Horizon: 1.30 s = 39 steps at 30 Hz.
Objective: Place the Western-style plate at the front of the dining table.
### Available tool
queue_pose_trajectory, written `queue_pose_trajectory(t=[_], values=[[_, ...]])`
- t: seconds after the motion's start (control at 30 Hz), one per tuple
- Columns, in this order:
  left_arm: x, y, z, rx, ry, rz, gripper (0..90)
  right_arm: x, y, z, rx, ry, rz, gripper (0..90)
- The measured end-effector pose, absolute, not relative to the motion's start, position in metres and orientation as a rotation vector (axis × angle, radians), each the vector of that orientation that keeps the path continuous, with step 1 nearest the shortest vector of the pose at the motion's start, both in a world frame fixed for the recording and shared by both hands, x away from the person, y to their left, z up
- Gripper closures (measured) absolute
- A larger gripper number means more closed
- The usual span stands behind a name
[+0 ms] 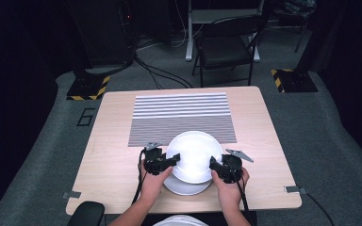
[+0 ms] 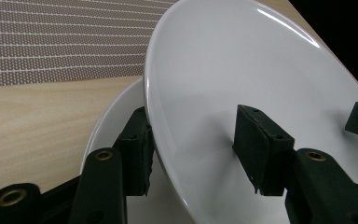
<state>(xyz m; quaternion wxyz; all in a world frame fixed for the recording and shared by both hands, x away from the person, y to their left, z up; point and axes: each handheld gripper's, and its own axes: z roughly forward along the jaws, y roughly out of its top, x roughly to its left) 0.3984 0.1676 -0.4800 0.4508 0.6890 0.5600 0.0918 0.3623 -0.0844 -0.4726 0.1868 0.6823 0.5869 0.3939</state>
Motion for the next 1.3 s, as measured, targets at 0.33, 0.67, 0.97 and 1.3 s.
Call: queue_pose_trajectory(t=[0.33,0.67,0.97,1.3], values=[[0.404,0.174,-0.473,1.685,1.388,0.259,48.8,0.373,-0.078,-0.466,1.898,1.663,1.14,52.2],[0.411,0.181,-0.468,1.668,1.405,0.287,48.7,0.383,-0.071,-0.46,1.858,1.685,1.151,52.6],[0.42,0.188,-0.459,1.654,1.412,0.324,49.0,0.391,-0.064,-0.454,1.836,1.725,1.149,52.6],[0.428,0.193,-0.454,1.636,1.421,0.344,49.0,0.399,-0.058,-0.451,1.812,1.745,1.159,52.6]])
